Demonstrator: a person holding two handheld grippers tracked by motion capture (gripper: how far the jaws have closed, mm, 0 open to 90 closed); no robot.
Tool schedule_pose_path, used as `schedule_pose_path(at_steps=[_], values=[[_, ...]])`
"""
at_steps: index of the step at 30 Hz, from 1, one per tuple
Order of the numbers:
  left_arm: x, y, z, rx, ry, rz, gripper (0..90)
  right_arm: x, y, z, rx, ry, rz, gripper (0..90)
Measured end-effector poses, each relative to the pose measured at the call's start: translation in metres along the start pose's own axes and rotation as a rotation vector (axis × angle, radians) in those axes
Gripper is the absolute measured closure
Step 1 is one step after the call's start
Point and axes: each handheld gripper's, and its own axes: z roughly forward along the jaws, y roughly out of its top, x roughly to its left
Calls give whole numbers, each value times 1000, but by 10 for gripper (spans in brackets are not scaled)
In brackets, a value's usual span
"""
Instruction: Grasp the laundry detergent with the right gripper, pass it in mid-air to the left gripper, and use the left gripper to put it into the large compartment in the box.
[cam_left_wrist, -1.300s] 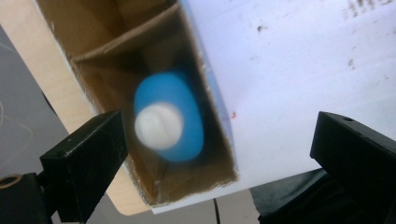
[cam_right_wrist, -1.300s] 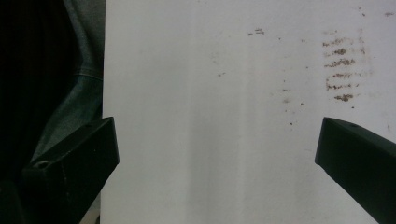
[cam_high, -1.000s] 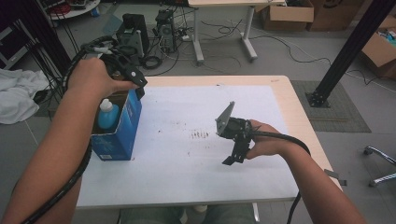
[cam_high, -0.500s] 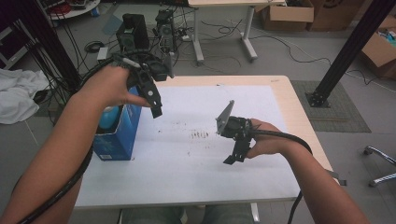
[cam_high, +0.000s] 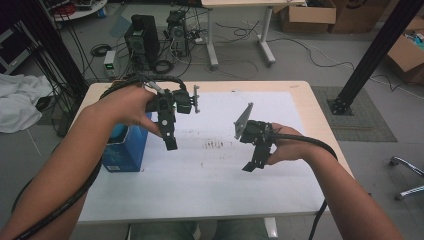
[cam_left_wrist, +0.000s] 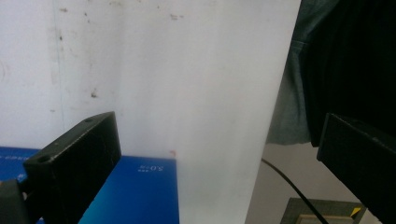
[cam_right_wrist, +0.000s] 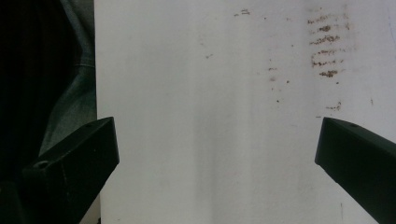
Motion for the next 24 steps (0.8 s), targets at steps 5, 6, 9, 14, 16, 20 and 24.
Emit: schedule_pose_path(at_steps=[5,6,9,14,16,20,24], values=[[-1,1,2,-7,-3,3,1,1,1,0,11,-1,2,0],[-1,1,3,-4,-3,4,1,1,1,0,12,-1,-1,0],[-1,1,3,-1,-4,8,1,2,2,-1,20,-4,0,0],[-2,2,2,-3,-6,13,1,1,1,-3,20,-7,-4,0],[-2,2,2,-4,-7,15,1,1,1,-3,21,-6,-1,0],[-2,3,3,-3,-12,19,1,0,0,-2,21,-5,1,0],[-2,4,3,-2,-9,21,1,0,-2,-1,21,-8,2,0]])
